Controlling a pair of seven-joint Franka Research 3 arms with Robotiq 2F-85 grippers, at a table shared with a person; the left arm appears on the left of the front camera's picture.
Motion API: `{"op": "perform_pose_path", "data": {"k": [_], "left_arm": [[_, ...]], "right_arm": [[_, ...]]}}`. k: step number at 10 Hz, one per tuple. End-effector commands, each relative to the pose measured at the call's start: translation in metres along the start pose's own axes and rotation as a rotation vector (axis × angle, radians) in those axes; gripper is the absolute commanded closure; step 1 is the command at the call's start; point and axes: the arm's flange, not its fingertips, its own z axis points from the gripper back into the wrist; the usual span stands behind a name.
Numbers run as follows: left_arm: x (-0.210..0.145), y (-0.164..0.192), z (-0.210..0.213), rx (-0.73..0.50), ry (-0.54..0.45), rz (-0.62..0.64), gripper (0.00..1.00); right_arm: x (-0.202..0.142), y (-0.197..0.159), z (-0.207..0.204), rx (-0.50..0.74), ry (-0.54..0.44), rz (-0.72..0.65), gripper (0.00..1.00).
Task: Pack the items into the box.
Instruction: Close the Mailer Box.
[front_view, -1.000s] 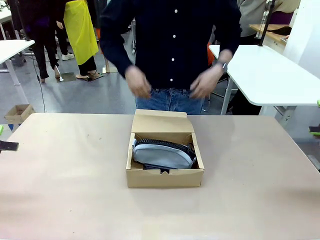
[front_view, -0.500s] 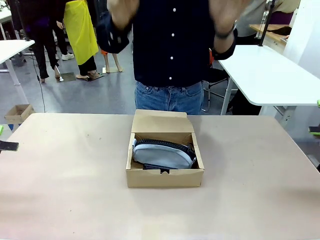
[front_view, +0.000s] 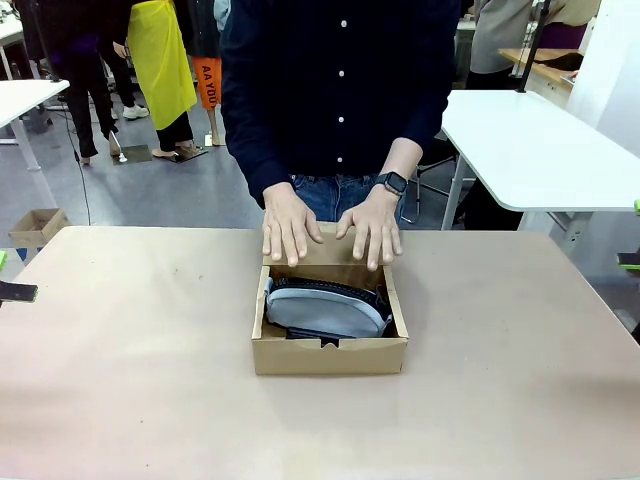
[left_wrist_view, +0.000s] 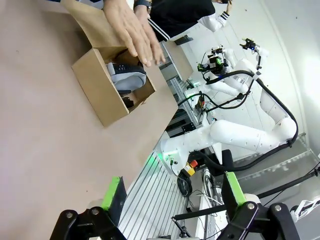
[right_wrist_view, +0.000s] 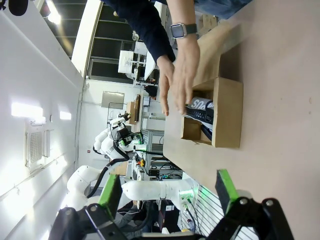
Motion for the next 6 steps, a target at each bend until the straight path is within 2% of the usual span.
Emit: {"op": "perform_pose_path", "data": {"k": [1, 6], "left_arm": [[-0.0032, -0.0026, 0.0033, -0.008, 0.006, 0.004, 0.0], [-0.0032, -0.0026, 0.0033, -0.008, 0.006, 0.004, 0.0]], "right_arm": [[-0.0013, 0.0037, 0.0025, -0.001, 0.008, -0.01, 0.0], [-0.0013, 0.0037, 0.0025, -0.001, 0.008, -0.01, 0.0]]}}
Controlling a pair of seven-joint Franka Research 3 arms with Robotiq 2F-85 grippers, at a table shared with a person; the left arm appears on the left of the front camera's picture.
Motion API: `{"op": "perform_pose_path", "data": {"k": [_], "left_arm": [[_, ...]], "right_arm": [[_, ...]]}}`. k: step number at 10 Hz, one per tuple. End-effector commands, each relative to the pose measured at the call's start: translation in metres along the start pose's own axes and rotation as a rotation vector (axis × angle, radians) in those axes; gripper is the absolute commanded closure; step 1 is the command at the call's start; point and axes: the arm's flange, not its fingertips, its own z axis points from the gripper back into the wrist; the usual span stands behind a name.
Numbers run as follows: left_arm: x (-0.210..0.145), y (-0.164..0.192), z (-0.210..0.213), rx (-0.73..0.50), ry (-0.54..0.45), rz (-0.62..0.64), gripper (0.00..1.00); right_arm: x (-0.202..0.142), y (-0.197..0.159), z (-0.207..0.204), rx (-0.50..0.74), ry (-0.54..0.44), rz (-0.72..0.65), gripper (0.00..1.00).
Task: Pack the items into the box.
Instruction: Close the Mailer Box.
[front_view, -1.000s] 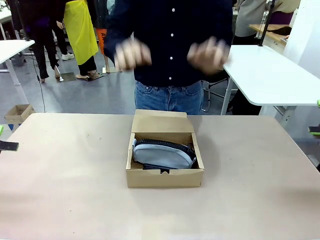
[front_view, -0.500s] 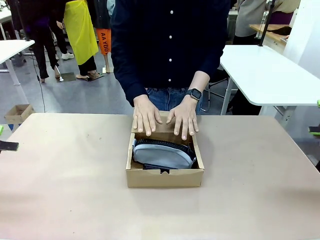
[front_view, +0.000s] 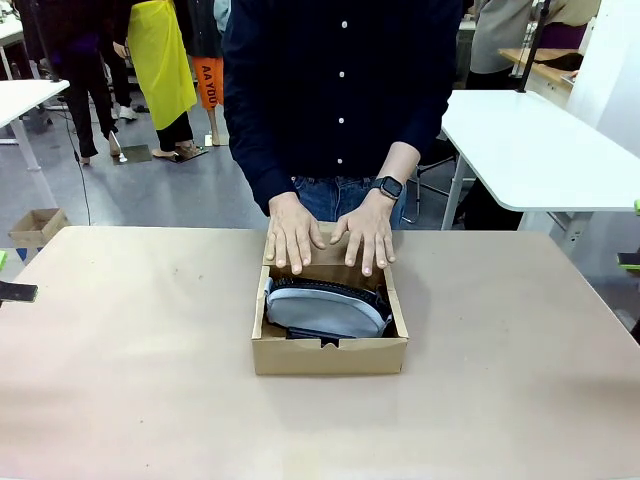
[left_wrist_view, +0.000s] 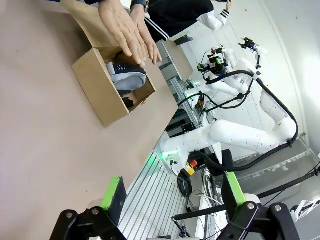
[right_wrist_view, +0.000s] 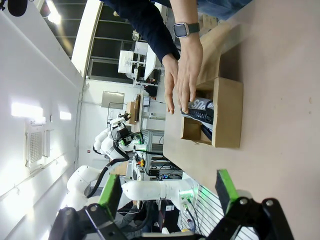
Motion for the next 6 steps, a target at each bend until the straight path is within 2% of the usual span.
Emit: {"op": "perform_pose_path", "data": {"k": [1, 2, 3, 4, 5, 6], "left_arm": [[0.0, 0.0, 0.0, 0.0, 0.0, 0.0, 0.0], [0.006, 0.004, -0.032, -0.047, -0.051, -0.009, 0.0], [0.016, 0.013, -0.067, -0.071, -0.052, -0.013, 0.0], [0.027, 0.026, -0.094, -0.049, -0.071, 0.001, 0.0], [0.04, 0.041, -0.124, -0.112, -0.039, 0.055, 0.0], [0.051, 0.056, -0.147, -0.098, -0.059, 0.087, 0.0]], "right_arm": [[0.0, 0.0, 0.0, 0.0, 0.0, 0.0, 0.0], [0.013, -0.007, -0.037, -0.067, 0.02, 0.042, 0.0], [0.026, -0.017, -0.07, -0.139, -0.024, 0.107, 0.0], [0.038, -0.03, -0.101, -0.148, 0.036, 0.136, 0.0], [0.049, -0.048, -0.133, -0.18, 0.022, 0.156, 0.0], [0.054, -0.062, -0.165, -0.189, 0.004, 0.204, 0.0]]}}
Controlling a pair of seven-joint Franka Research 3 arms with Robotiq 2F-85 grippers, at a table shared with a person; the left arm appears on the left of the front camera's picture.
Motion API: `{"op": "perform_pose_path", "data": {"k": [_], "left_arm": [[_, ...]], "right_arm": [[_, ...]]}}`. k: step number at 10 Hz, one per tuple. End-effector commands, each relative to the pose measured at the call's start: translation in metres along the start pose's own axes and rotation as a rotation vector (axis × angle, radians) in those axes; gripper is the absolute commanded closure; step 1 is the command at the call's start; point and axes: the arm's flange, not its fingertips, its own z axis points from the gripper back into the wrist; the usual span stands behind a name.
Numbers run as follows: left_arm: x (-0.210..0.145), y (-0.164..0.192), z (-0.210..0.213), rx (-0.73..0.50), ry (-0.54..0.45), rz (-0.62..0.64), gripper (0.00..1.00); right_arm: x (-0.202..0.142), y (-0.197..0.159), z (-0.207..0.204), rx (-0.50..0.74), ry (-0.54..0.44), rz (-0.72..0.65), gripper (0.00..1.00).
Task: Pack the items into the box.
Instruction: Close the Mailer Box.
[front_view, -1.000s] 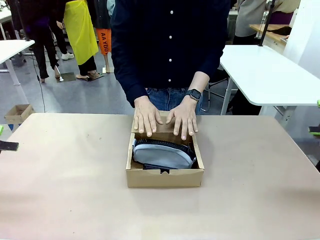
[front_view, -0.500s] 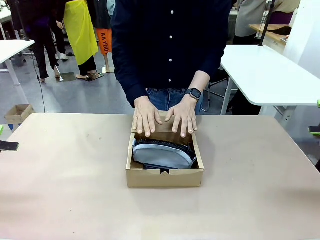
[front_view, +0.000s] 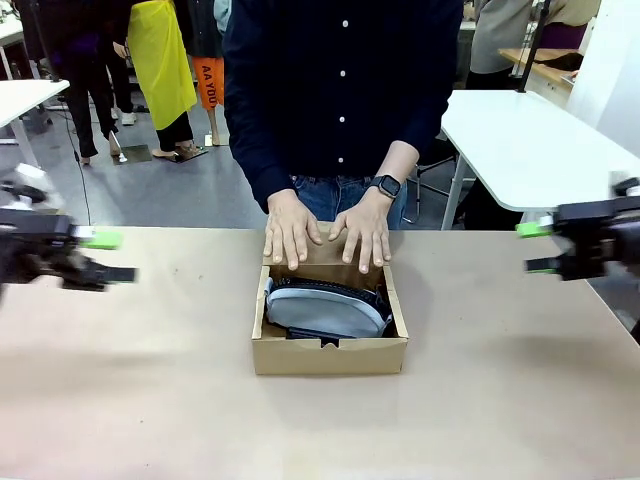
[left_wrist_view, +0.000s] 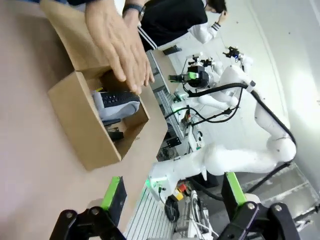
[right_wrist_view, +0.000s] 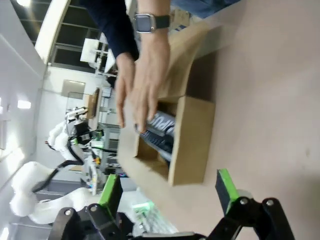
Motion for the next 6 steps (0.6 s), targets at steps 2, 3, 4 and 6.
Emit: {"op": "perform_pose_path", "data": {"k": [2, 3, 4, 6], "left_arm": [[0.023, 0.036, -0.06, -0.021, -0.026, 0.138, 0.0], [0.028, 0.04, -0.059, 0.048, 0.131, 0.289, 0.0], [0.005, 0.03, -0.055, -0.012, -0.005, 0.089, 0.0], [0.005, 0.03, -0.055, -0.012, -0.005, 0.089, 0.0]], "right_arm": [[0.02, -0.021, -0.084, 0.079, -0.075, 0.086, 0.0], [0.022, -0.022, -0.087, 0.033, -0.019, 0.049, 0.0], [0.003, -0.013, -0.066, 0.026, -0.021, 0.042, 0.0], [0.003, -0.013, -0.066, 0.026, -0.021, 0.042, 0.0]]}}
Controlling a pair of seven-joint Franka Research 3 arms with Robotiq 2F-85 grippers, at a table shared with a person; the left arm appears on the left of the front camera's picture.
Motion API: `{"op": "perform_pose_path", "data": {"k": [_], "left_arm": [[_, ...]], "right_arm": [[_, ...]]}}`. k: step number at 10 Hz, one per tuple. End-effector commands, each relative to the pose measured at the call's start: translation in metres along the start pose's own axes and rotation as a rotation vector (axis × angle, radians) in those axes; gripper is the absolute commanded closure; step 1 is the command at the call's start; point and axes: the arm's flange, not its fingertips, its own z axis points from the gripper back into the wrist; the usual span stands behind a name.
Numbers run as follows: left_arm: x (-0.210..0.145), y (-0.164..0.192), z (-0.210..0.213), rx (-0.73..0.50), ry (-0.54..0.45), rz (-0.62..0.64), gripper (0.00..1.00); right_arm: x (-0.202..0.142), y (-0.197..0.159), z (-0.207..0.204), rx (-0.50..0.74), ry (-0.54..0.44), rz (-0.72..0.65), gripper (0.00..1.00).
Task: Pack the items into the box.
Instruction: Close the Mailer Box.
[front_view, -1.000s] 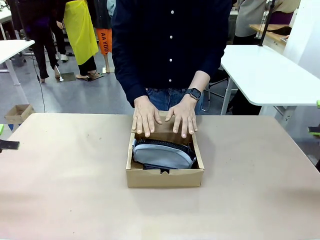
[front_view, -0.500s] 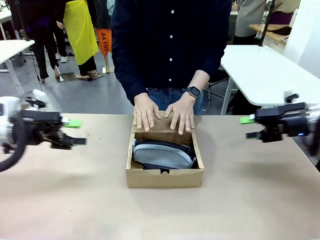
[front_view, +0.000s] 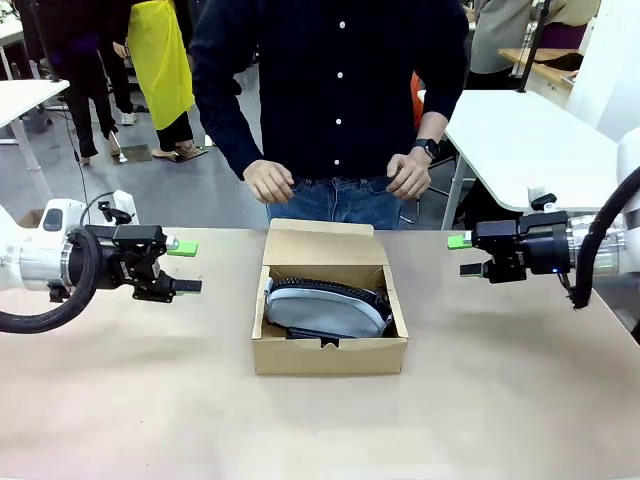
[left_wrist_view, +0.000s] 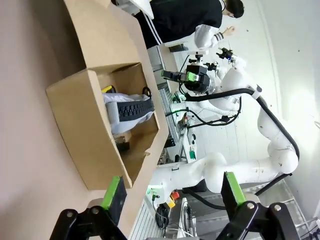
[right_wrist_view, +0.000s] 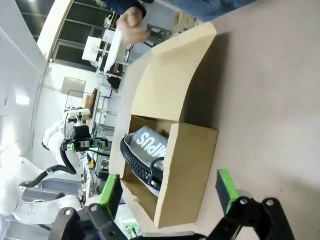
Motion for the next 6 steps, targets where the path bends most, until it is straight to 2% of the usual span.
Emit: {"op": "perform_pose_path", "data": {"k": [1, 2, 3, 6], "left_arm": [[-0.003, 0.004, -0.005, 0.001, 0.013, 0.026, 0.0], [0.013, 0.008, -0.021, 0.022, 0.008, 0.115, 0.0], [0.034, 0.016, -0.032, 0.019, 0.009, 0.155, 0.0], [0.083, 0.048, -0.057, -0.011, -0.08, 0.234, 0.0]], "right_arm": [[-0.002, 0.0, -0.005, 0.004, 0.007, -0.006, 0.0], [0.012, 0.001, -0.032, -0.037, -0.018, 0.061, 0.0], [0.03, -0.006, -0.054, 0.021, 0.03, 0.077, 0.0], [0.065, -0.04, -0.101, 0.08, 0.048, 0.029, 0.0]]}}
